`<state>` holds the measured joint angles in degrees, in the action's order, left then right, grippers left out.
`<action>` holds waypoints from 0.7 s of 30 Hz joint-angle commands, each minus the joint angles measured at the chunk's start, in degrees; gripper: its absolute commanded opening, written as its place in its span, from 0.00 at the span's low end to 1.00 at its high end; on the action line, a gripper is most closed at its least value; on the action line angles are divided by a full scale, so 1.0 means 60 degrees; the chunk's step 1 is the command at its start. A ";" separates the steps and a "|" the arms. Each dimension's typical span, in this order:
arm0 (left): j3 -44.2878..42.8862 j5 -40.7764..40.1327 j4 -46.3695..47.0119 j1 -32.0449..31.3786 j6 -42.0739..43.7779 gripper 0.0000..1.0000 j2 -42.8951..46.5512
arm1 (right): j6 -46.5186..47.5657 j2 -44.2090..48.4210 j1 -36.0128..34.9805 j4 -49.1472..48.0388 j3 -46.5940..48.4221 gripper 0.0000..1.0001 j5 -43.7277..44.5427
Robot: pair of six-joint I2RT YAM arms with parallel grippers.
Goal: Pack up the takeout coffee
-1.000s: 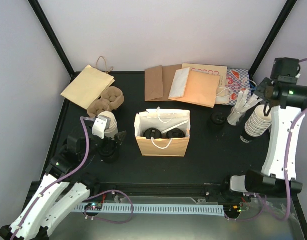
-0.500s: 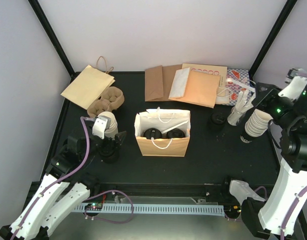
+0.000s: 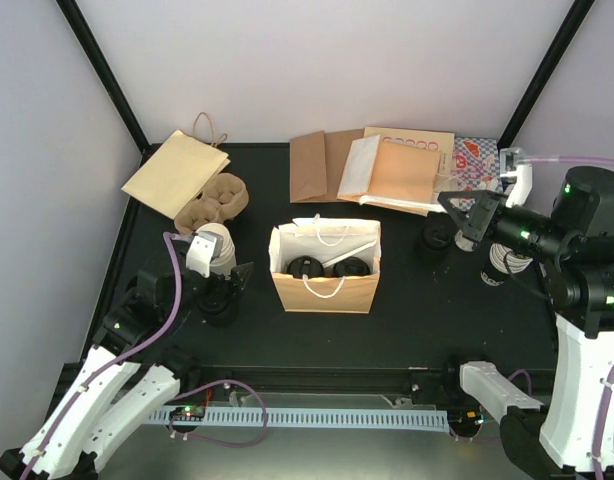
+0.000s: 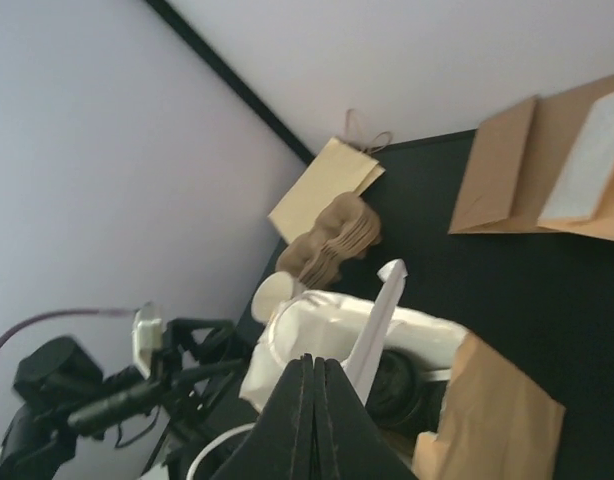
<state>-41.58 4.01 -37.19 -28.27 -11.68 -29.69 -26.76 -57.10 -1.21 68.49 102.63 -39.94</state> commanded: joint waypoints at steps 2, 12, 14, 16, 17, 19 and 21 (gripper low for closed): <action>0.0017 -0.0252 0.0164 -0.0034 -0.0127 0.99 -0.0049 | 0.0234 0.0508 -0.0770 -0.0426 -0.0161 0.01 -0.0796; 0.0002 -0.0320 0.0142 -0.0030 -0.0146 0.99 -0.0077 | 0.0564 0.1282 -0.1372 -0.0516 -0.1281 0.01 -0.1000; 0.0002 -0.0331 0.0139 -0.0034 -0.0145 0.99 -0.0090 | 0.0666 0.1538 -0.1379 -0.0559 -0.1630 0.02 -0.0879; 0.0005 -0.0328 0.0141 -0.0030 -0.0137 0.99 -0.0105 | 0.0713 0.1752 -0.1380 -0.0553 -0.1985 0.02 -0.0735; 0.0006 -0.0318 0.0137 -0.0030 -0.0139 0.99 -0.0092 | 0.0731 0.1841 -0.1380 -0.0543 -0.2138 0.02 -0.0664; 0.0008 -0.0318 0.0134 -0.0034 -0.0140 0.99 -0.0067 | 0.0767 0.1982 -0.1380 -0.0553 -0.2472 0.02 -0.0510; 0.0004 -0.0338 0.0134 -0.0027 -0.0147 0.99 -0.0036 | 0.0776 0.2092 -0.1380 -0.0648 -0.2760 0.02 -0.0378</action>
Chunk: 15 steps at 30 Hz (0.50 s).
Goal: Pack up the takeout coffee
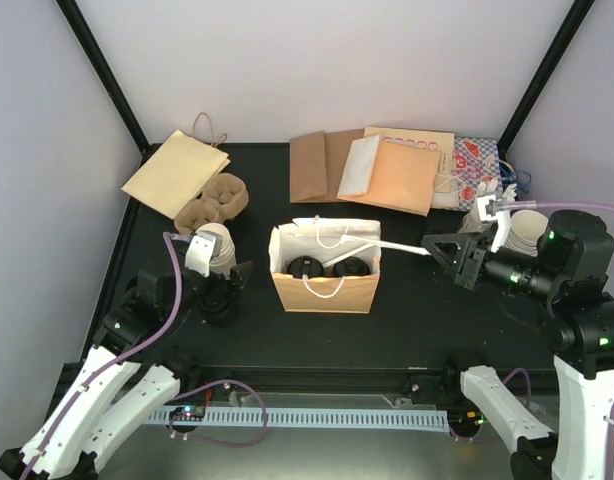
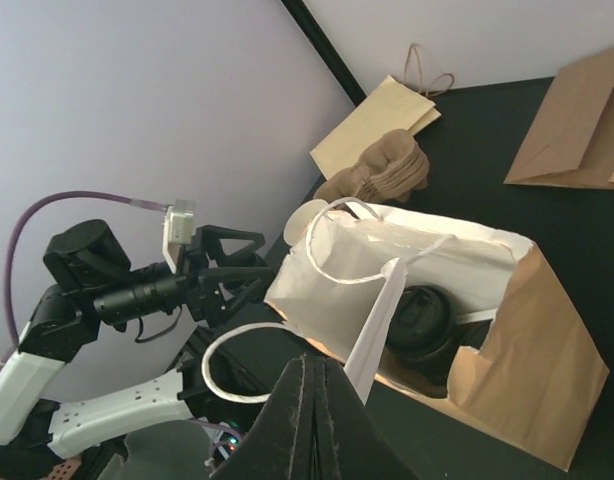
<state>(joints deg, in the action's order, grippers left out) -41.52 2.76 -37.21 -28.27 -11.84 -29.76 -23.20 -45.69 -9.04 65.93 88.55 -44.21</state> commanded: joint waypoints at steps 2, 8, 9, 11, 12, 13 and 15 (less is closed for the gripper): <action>0.0000 -0.0139 0.0138 -0.0034 -0.0133 0.99 -0.0007 | 0.0183 0.0231 -0.0076 -0.0390 -0.0635 0.02 0.0420; -0.0009 -0.0180 0.0123 -0.0034 -0.0135 0.99 -0.0025 | 0.0052 -0.0036 -0.0076 -0.1044 -0.1139 0.02 0.0100; -0.0005 -0.0182 0.0134 -0.0034 -0.0137 0.99 -0.0029 | 0.0045 -0.0135 -0.0068 -0.1118 -0.1197 0.02 0.0096; -0.0009 -0.0197 0.0123 -0.0034 -0.0148 0.99 -0.0048 | 0.0089 -0.0288 -0.0076 -0.1159 -0.1214 0.02 0.0114; -0.0009 -0.0197 0.0116 -0.0034 -0.0142 0.99 -0.0061 | 0.0152 -0.0362 -0.0076 -0.1134 -0.1147 0.02 0.0131; -0.0002 -0.0204 0.0127 -0.0034 -0.0145 0.99 -0.0086 | 0.0242 -0.0411 -0.0068 -0.1061 -0.1031 0.02 0.0221; 0.0020 -0.0179 0.0140 -0.0030 -0.0151 0.99 -0.0091 | 0.0336 -0.0462 -0.0076 -0.0947 -0.0836 0.02 0.0557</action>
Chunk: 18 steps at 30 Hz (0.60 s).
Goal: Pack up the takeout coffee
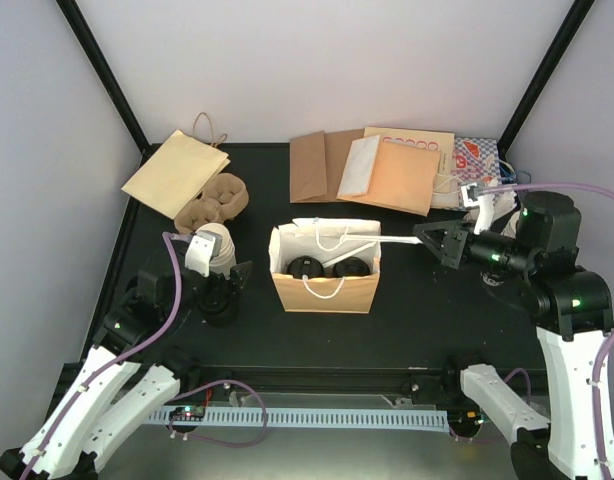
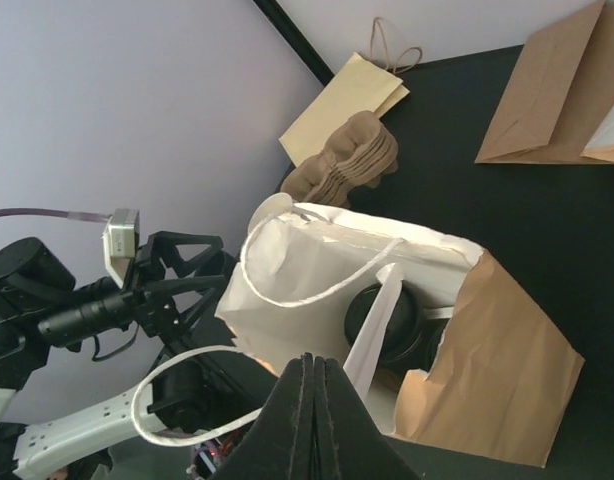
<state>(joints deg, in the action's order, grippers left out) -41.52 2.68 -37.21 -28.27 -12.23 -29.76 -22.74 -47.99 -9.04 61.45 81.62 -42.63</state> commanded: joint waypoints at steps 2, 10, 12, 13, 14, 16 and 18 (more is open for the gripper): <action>0.0027 -0.0135 0.0153 -0.0031 -0.0064 0.99 -0.0119 | 0.0314 -0.0122 -0.0076 -0.0165 0.0360 0.02 0.0476; 0.0037 0.0013 0.0193 -0.0034 -0.0049 0.99 -0.0197 | 0.0127 -0.0139 -0.0076 -0.0535 -0.0345 0.02 0.0061; 0.0039 0.0037 0.0197 -0.0034 -0.0042 0.99 -0.0210 | -0.0038 -0.0219 -0.0090 -0.0786 -0.0479 0.02 -0.0180; 0.0037 0.0044 0.0200 -0.0034 -0.0035 0.99 -0.0224 | -0.0101 -0.0255 -0.0121 -0.0912 -0.0512 0.02 -0.0276; 0.0035 0.0051 0.0198 -0.0030 -0.0041 0.99 -0.0226 | -0.0173 -0.0307 -0.0171 -0.1032 -0.0542 0.03 -0.0371; 0.0039 0.0061 0.0206 -0.0034 -0.0039 0.99 -0.0252 | -0.0341 -0.0407 -0.0443 -0.1336 -0.0585 0.03 -0.0391; 0.0035 0.0076 0.0215 -0.0034 -0.0042 0.99 -0.0283 | -0.0488 -0.0557 -0.0798 -0.1610 -0.0631 0.04 -0.0253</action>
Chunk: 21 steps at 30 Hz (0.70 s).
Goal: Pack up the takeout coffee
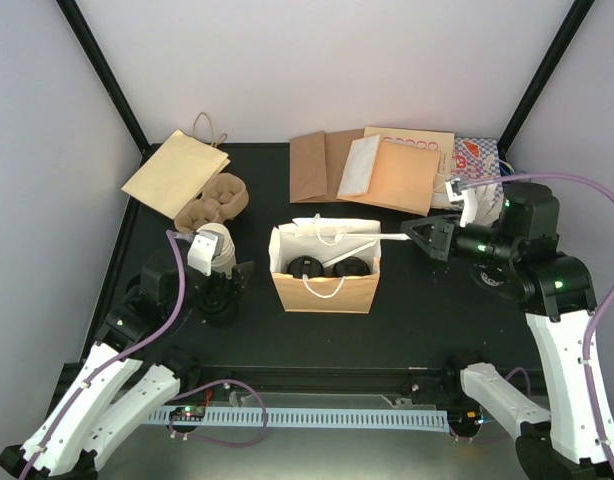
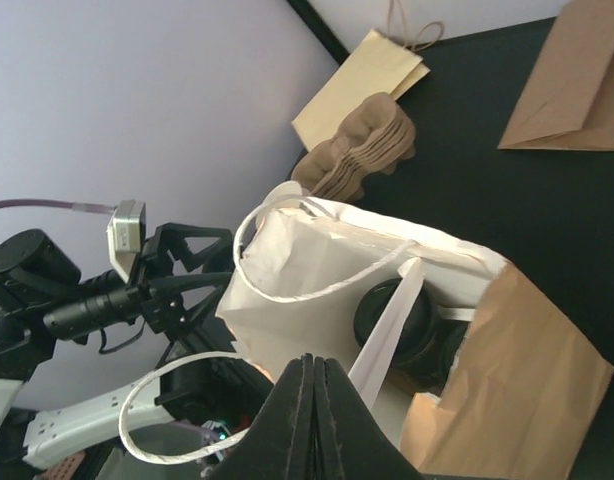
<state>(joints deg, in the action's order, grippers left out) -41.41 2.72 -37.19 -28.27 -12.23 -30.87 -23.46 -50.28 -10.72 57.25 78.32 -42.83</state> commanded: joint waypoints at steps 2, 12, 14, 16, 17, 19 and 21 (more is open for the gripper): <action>0.0018 0.0095 0.0216 -0.0027 -0.0037 0.99 -0.0111 | -0.0447 -0.0394 -0.1024 -0.1104 -0.0114 0.05 0.0096; 0.0034 0.0073 0.0223 -0.0032 -0.0033 0.99 -0.0028 | -0.0213 -0.1800 -0.2137 -0.1475 0.0412 0.28 0.1321; 0.0031 0.0100 0.0222 -0.0034 -0.0032 0.99 -0.0061 | 0.0152 -0.2055 -0.2134 -0.1077 0.0802 0.59 0.1786; 0.0040 0.0137 0.0229 -0.0027 -0.0034 0.99 -0.0074 | 0.0376 -0.2204 -0.2124 -0.0585 0.1194 0.77 0.2624; 0.0032 0.0157 0.0234 -0.0031 -0.0017 0.99 -0.0070 | 0.0468 -0.2191 -0.2117 -0.0434 0.1325 0.81 0.3073; 0.0061 0.0218 0.0282 -0.0032 0.0004 0.99 -0.0070 | 0.0616 -0.2080 -0.2124 -0.0281 0.1437 0.83 0.3939; 0.0097 0.0315 0.0327 -0.0027 0.0050 0.99 -0.0066 | 0.0704 -0.1838 -0.2116 -0.0320 0.1327 0.85 0.4890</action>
<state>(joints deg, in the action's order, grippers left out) -41.19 2.87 -37.15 -28.27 -12.23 -31.24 -22.06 -64.05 -23.18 53.45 84.88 -26.63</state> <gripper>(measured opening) 0.987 0.829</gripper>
